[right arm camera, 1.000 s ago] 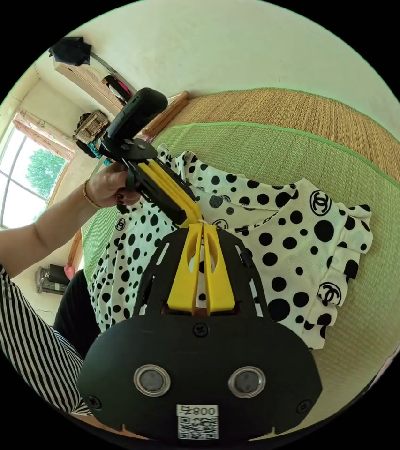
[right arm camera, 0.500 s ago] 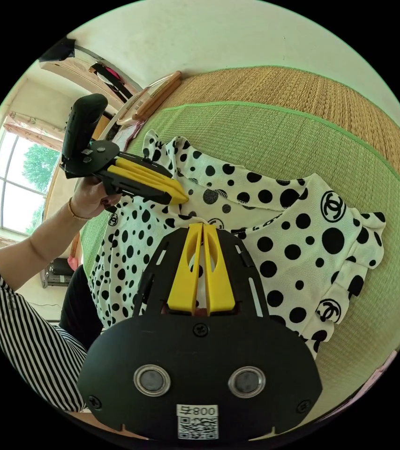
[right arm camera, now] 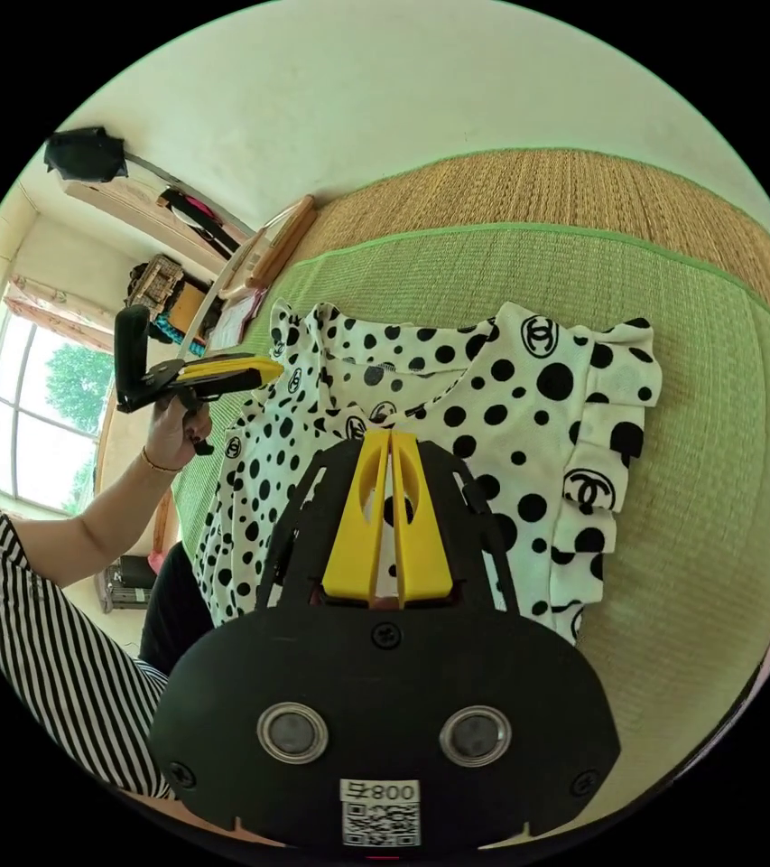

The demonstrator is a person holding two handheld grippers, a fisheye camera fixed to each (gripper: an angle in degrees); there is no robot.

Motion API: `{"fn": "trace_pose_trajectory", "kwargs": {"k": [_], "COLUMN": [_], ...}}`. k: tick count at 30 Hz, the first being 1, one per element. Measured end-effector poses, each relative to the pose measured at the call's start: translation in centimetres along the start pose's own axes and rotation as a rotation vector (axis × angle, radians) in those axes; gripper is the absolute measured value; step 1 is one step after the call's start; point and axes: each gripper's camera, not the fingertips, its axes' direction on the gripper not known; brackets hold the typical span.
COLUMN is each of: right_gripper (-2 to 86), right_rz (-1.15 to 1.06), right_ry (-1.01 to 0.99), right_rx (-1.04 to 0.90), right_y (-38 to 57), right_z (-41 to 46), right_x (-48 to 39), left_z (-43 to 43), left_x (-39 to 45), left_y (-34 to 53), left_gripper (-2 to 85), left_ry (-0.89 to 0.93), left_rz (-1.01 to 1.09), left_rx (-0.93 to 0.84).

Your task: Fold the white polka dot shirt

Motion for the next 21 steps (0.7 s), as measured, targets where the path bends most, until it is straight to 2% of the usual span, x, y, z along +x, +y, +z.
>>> {"fn": "trace_pose_trajectory", "kwargs": {"k": [4, 9, 15, 21], "right_gripper": [0.1, 0.2, 0.5, 3.5], "right_rz": [0.086, 0.251, 0.28, 0.305], "right_ry": [0.077, 0.186, 0.108, 0.071], "right_rx": [0.037, 0.011, 0.091, 0.088], "right_y": [6.5, 13.4, 17.6, 26.2], "right_z": [-3.8, -4.9, -8.0, -11.5], "right_x": [0.9, 3.5, 2.8, 0.5], "left_z": [-2.7, -2.4, -7.7, -13.1], "left_x": [-1.0, -2.3, -2.4, -2.3], "left_y": [7.4, 14.8, 20.6, 32.1], "left_gripper": [0.2, 0.3, 0.9, 5.0], "left_ry": [0.029, 0.002, 0.062, 0.187], "left_rz": [-0.133, -0.258, -0.31, -0.411], "left_rx": [0.034, -0.085, -0.007, 0.006]}}
